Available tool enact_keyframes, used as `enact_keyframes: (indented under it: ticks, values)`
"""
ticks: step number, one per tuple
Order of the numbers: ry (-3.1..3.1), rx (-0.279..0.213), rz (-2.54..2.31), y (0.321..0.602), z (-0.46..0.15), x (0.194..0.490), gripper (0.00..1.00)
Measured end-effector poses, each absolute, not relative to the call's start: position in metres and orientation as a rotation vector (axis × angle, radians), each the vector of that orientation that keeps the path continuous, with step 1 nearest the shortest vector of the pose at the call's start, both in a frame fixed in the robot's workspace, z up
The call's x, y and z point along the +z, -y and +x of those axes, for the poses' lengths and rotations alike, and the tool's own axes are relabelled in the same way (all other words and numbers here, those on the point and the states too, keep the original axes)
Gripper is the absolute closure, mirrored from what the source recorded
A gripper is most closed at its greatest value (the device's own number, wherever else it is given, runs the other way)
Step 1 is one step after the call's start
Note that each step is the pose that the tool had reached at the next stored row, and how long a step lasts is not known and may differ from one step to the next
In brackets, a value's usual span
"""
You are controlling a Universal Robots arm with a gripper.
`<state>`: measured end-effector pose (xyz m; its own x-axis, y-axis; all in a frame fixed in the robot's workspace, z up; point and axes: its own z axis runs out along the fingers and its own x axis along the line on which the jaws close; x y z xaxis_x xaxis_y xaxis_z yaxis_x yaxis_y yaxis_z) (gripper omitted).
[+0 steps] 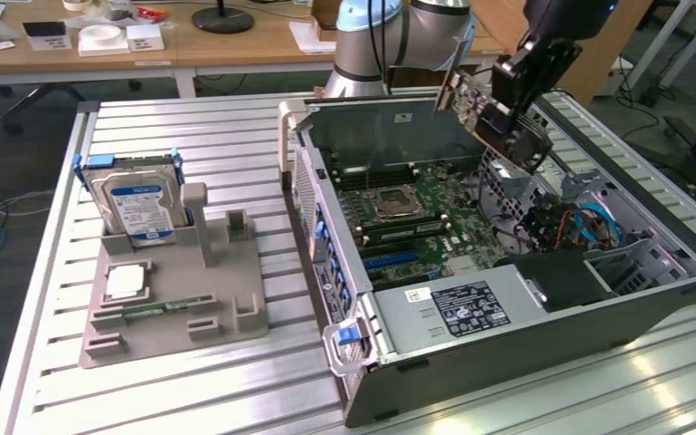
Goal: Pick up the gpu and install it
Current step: 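Insert the gpu into the slot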
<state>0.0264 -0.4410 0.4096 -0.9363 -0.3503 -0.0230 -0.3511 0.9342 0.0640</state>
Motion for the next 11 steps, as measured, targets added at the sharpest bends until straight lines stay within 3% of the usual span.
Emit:
enact_keyframes:
  ticks: [11]
  values:
    - [-3.014,0.106,-0.862,0.441,0.0264,0.4087,0.73]
